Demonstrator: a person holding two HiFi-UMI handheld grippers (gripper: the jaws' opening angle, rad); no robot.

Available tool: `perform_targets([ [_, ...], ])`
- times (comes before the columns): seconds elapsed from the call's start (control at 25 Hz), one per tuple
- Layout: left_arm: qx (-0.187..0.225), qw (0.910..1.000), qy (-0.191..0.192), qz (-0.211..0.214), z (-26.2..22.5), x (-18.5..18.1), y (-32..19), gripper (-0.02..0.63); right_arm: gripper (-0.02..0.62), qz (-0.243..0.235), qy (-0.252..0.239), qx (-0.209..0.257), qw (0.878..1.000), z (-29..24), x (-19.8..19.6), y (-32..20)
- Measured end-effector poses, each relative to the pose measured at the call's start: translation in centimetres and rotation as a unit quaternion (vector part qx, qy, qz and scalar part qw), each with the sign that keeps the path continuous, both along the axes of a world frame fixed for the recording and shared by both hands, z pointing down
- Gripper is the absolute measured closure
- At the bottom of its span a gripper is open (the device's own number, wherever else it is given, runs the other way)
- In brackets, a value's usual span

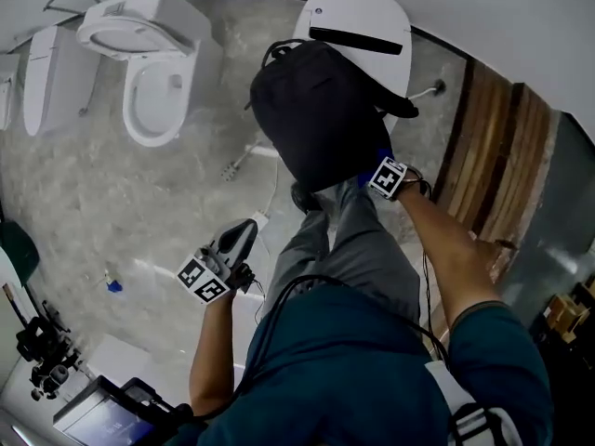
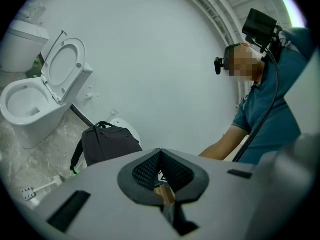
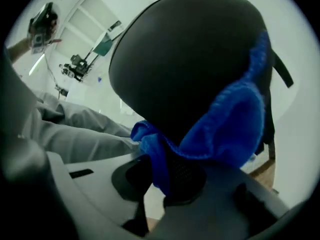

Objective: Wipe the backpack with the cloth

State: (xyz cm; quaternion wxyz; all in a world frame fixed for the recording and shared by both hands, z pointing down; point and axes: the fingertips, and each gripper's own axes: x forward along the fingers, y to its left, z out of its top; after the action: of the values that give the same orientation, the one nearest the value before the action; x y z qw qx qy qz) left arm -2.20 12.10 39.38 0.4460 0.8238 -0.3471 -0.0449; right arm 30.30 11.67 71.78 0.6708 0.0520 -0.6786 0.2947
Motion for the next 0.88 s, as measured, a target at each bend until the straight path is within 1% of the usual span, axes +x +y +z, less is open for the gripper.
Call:
perform_targets([
  [0.08,-0.003,1.0000,-0.003,0.003,0.2,-0.4,0.5,0.601,0.561,0.063,0.027,0.006,0.998,0.1,1.8,-1.5],
  [0.16,-0.003,1.0000,-0.004,0.001,0.1,-0.7,0.8,0.601,0.561,0.135,0.058,0.003,0.989,0.0,3.6,-3.3],
  [0.2,-0.002,1.0000,-0.004,-0.001,0.1,-0.8,0.8,0.601,0.560,0.161,0.071,0.001,0.984,0.0,4.4,-4.0],
  [0.28,0.000,1.0000,-0.004,-0.005,0.0,-0.9,0.7,0.601,0.560,0.180,0.090,-0.003,0.979,-0.1,5.3,-4.9],
  [0.4,0.001,0.9999,-0.004,-0.012,0.1,-0.9,0.4,0.601,0.560,0.201,0.099,-0.010,0.975,-0.1,5.7,-5.1],
  [0.48,0.000,0.9999,-0.004,-0.015,0.0,-0.8,0.4,0.601,0.560,0.234,0.102,-0.010,0.967,-0.4,6.2,-5.2],
  [0.52,0.000,0.9999,-0.004,-0.016,-0.1,-0.8,0.4,0.601,0.560,0.261,0.102,-0.002,0.960,-0.7,6.7,-5.6],
  [0.56,0.000,0.9998,-0.005,-0.019,-0.2,-0.8,0.3,0.601,0.560,0.299,0.098,0.016,0.949,-1.2,7.2,-6.3],
  [0.6,0.001,0.9998,-0.005,-0.021,-0.2,-0.8,0.1,0.601,0.560,0.345,0.087,0.045,0.934,-1.8,7.6,-7.5],
  [0.68,0.006,0.9996,-0.003,-0.026,-0.5,-0.7,-0.3,0.601,0.561,0.435,0.038,0.113,0.892,-3.6,7.3,-10.5],
  [0.72,0.010,0.9996,-0.003,-0.026,-1.1,-0.4,-0.3,0.601,0.561,0.465,0.009,0.138,0.875,-4.7,6.4,-11.8],
  [0.76,0.014,0.9996,-0.003,-0.025,-1.9,0.0,-0.2,0.601,0.560,0.479,-0.010,0.155,0.864,-5.7,5.3,-12.5],
  [0.8,0.019,0.9995,-0.003,-0.024,-2.9,0.5,0.1,0.601,0.561,0.479,-0.012,0.168,0.861,-6.6,4.4,-12.7],
  [0.88,0.030,0.9994,-0.002,-0.020,-4.1,1.3,0.1,0.601,0.561,0.472,0.000,0.184,0.862,-7.5,3.6,-12.7],
])
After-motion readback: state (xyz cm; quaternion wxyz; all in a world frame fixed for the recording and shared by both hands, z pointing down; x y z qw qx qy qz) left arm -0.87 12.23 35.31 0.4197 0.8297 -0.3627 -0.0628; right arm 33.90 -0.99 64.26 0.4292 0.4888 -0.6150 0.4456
